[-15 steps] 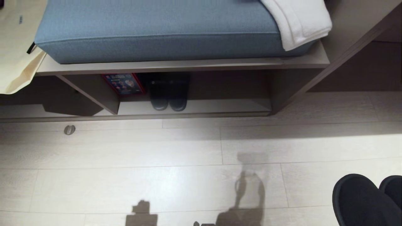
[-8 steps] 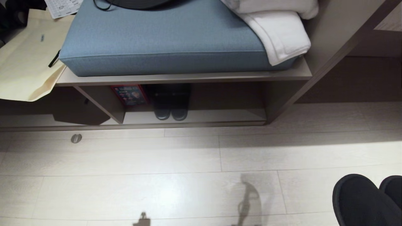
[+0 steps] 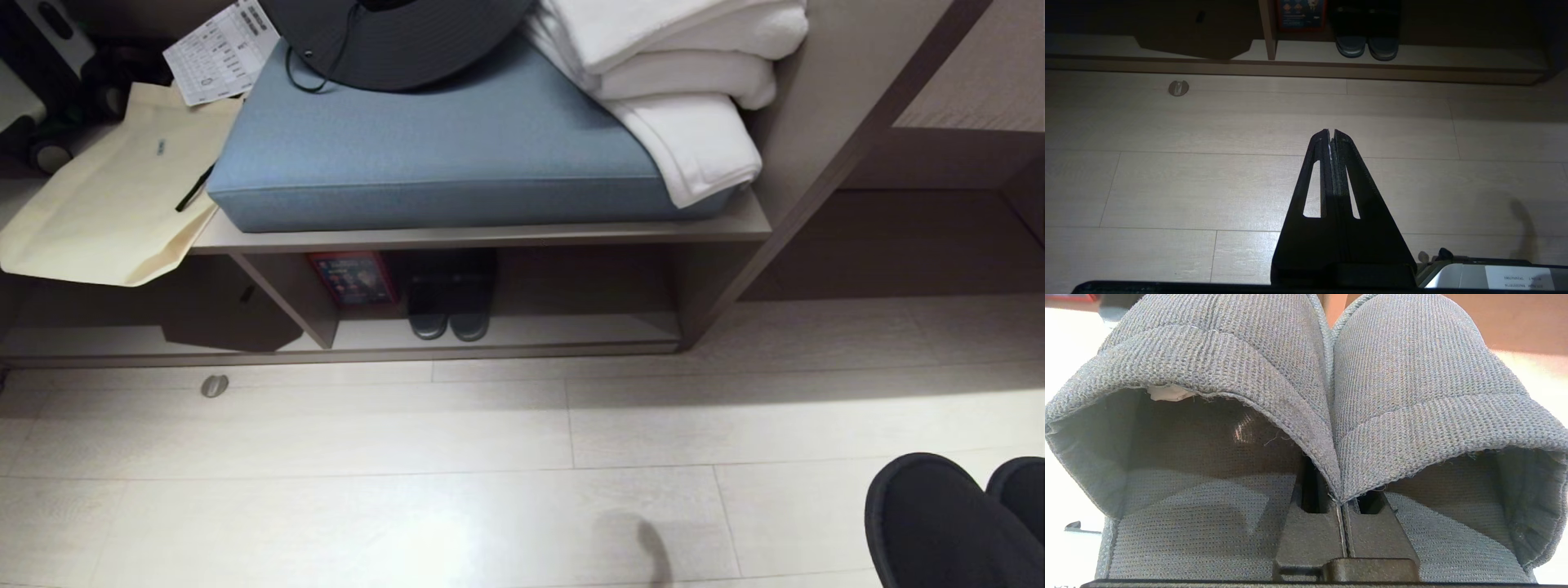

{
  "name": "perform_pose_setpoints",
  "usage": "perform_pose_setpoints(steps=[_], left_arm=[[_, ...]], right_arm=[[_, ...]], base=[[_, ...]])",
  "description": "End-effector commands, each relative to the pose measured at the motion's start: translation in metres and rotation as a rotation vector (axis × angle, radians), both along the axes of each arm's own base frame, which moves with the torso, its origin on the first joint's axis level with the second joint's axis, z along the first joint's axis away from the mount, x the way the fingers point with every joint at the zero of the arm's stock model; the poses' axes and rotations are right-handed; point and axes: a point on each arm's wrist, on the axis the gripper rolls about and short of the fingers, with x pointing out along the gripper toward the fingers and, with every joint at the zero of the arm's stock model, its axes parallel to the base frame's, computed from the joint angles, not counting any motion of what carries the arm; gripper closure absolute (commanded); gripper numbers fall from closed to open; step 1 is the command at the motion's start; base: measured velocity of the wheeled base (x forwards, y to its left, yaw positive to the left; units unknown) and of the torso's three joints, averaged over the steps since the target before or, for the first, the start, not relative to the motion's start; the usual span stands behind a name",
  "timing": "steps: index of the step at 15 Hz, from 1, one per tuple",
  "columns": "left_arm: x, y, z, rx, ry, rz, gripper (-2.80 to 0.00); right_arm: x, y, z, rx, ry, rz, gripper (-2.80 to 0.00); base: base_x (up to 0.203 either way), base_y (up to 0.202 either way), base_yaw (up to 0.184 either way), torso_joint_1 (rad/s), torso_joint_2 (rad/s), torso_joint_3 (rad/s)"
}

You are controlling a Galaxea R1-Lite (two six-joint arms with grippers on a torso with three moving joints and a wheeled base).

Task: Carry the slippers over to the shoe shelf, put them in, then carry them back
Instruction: Place the slippers on the floor

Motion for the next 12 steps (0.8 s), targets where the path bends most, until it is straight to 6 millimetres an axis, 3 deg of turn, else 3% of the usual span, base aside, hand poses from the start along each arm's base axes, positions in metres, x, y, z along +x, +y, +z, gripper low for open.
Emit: perform_pose_setpoints(steps=[1,12], left_arm=[[0.0,0.0,0.0001,-0.001,-0.001,0.0,0.0],[0.0,0.0,0.0,-0.001,0.0,0.0,0.0]], right_arm=[[0.0001,0.0,0.0001,-0.001,0.001,0.0,0.0],[0.0002,0.0,0.0001,-0.001,0.002,0.001,0.0]], base=[[0.0,0.0,0.0,0.002,0.0,0.204],[0.0,0.0,0.0,0.001,0.0,0.204]])
